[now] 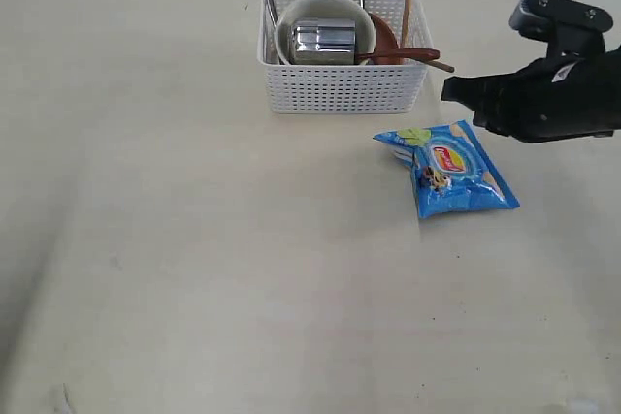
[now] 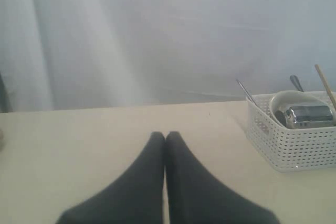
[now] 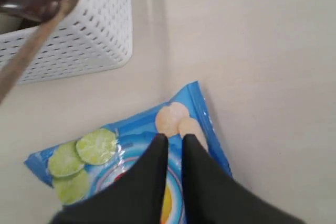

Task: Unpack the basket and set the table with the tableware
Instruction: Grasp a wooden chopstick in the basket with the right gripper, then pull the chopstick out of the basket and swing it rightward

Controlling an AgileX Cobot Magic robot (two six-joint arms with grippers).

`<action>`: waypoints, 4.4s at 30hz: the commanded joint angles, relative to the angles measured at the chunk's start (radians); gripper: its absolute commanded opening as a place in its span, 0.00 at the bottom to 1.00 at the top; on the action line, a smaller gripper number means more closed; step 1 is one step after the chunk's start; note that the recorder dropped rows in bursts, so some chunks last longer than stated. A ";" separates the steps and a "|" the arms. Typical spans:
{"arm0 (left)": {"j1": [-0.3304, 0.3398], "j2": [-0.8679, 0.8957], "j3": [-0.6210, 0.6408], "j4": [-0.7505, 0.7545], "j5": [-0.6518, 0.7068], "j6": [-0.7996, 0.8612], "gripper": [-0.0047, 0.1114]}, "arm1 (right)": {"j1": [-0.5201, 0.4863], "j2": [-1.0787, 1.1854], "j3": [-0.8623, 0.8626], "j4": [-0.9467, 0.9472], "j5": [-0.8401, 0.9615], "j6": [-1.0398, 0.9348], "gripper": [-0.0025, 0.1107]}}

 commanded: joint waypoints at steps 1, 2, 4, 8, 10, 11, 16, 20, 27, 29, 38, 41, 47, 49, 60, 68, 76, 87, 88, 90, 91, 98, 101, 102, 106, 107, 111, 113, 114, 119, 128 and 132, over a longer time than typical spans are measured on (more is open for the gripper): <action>-0.005 -0.003 0.002 -0.004 -0.007 -0.001 0.04 | -0.005 -0.107 0.002 -0.011 0.083 -0.052 0.45; -0.005 -0.003 0.002 -0.004 -0.007 -0.001 0.04 | -0.005 -0.128 0.002 -0.011 0.090 -0.061 0.53; -0.005 -0.003 0.002 -0.004 -0.007 -0.001 0.04 | -0.005 -0.156 0.002 -0.011 0.093 -0.061 0.56; -0.005 -0.003 0.002 -0.004 -0.007 -0.001 0.04 | -0.002 -0.153 -0.069 -0.007 0.178 -0.061 0.50; -0.005 -0.003 0.002 -0.004 -0.007 -0.001 0.04 | 0.016 -0.128 -0.121 -0.007 0.224 -0.061 0.50; -0.005 -0.003 0.002 -0.004 -0.007 -0.001 0.04 | 0.031 -0.112 -0.149 -0.007 0.241 -0.061 0.50; -0.005 -0.003 0.002 -0.004 -0.007 -0.001 0.04 | 0.105 -0.028 -0.255 -0.007 0.253 -0.056 0.50; -0.005 -0.003 0.002 -0.004 -0.007 -0.001 0.04 | 0.112 0.045 -0.311 -0.007 0.257 -0.030 0.50; -0.005 -0.003 0.002 -0.004 -0.007 -0.001 0.04 | 0.112 0.094 -0.317 -0.007 0.243 -0.020 0.50; -0.005 -0.003 0.002 -0.004 -0.007 -0.001 0.04 | 0.112 0.094 -0.317 -0.007 0.247 -0.014 0.43; -0.005 -0.003 0.002 -0.004 -0.007 -0.001 0.04 | 0.112 0.094 -0.317 -0.007 0.258 0.018 0.27; -0.005 -0.003 0.002 -0.004 -0.007 -0.001 0.04 | 0.112 0.094 -0.317 -0.007 0.261 0.022 0.26; -0.005 -0.003 0.002 -0.004 -0.007 -0.001 0.04 | 0.112 0.094 -0.317 -0.007 0.265 0.029 0.26; -0.005 -0.003 0.002 -0.004 -0.007 -0.001 0.04 | 0.112 0.094 -0.317 -0.007 0.265 0.029 0.26; -0.005 -0.003 0.002 -0.004 -0.007 -0.001 0.04 | 0.112 0.094 -0.317 -0.007 0.271 0.037 0.26; -0.005 -0.003 0.002 -0.004 -0.007 -0.001 0.04 | 0.112 0.094 -0.317 -0.007 0.275 0.038 0.26; -0.005 -0.003 0.002 -0.004 -0.007 0.000 0.04 | 0.112 0.094 -0.317 -0.015 0.273 0.041 0.14; -0.005 -0.003 0.002 -0.004 -0.007 0.000 0.04 | 0.112 0.086 -0.317 -0.017 0.273 0.037 0.02; -0.005 -0.003 0.002 -0.004 -0.007 0.000 0.04 | 0.112 0.082 -0.317 -0.017 0.273 0.037 0.02; -0.005 -0.003 0.002 -0.004 -0.007 0.000 0.04 | 0.112 0.067 -0.317 -0.017 0.276 0.037 0.02; -0.005 -0.003 0.002 -0.004 -0.007 0.000 0.04 | 0.112 0.060 -0.317 -0.017 0.276 0.037 0.02; -0.005 -0.003 0.002 -0.004 -0.007 0.000 0.04 | 0.112 -0.002 -0.317 -0.044 0.309 0.037 0.02; -0.005 -0.003 0.002 -0.004 -0.007 0.000 0.04 | 0.112 -0.034 -0.317 -0.077 0.342 0.039 0.02; -0.005 -0.003 0.002 -0.004 -0.007 0.000 0.04 | 0.112 -0.045 -0.317 -0.087 0.352 0.041 0.02; -0.005 -0.003 0.002 -0.004 -0.007 0.000 0.04 | 0.112 -0.098 -0.317 -0.123 0.372 0.060 0.02; -0.005 -0.003 0.002 -0.004 -0.007 0.000 0.04 | 0.112 -0.114 -0.317 -0.141 0.381 0.076 0.02; -0.005 -0.003 0.002 -0.004 -0.007 0.000 0.04 | 0.112 -0.180 -0.317 -0.218 0.420 0.126 0.02; -0.005 -0.003 0.002 -0.004 -0.007 0.000 0.04 | 0.112 -0.212 -0.317 -0.227 0.447 0.126 0.02; -0.005 -0.003 0.002 -0.004 -0.007 0.000 0.04 | 0.112 -0.229 -0.317 -0.227 0.463 0.126 0.02; -0.005 -0.003 0.002 -0.004 -0.007 0.000 0.04 | 0.112 -0.315 -0.317 -0.243 0.551 0.115 0.02; -0.005 -0.003 0.002 -0.004 -0.007 0.000 0.04 | 0.112 -0.440 -0.317 -0.298 0.730 0.112 0.02; -0.005 -0.003 0.002 -0.004 -0.007 0.000 0.04 | 0.112 -0.497 -0.317 -0.298 0.804 0.112 0.02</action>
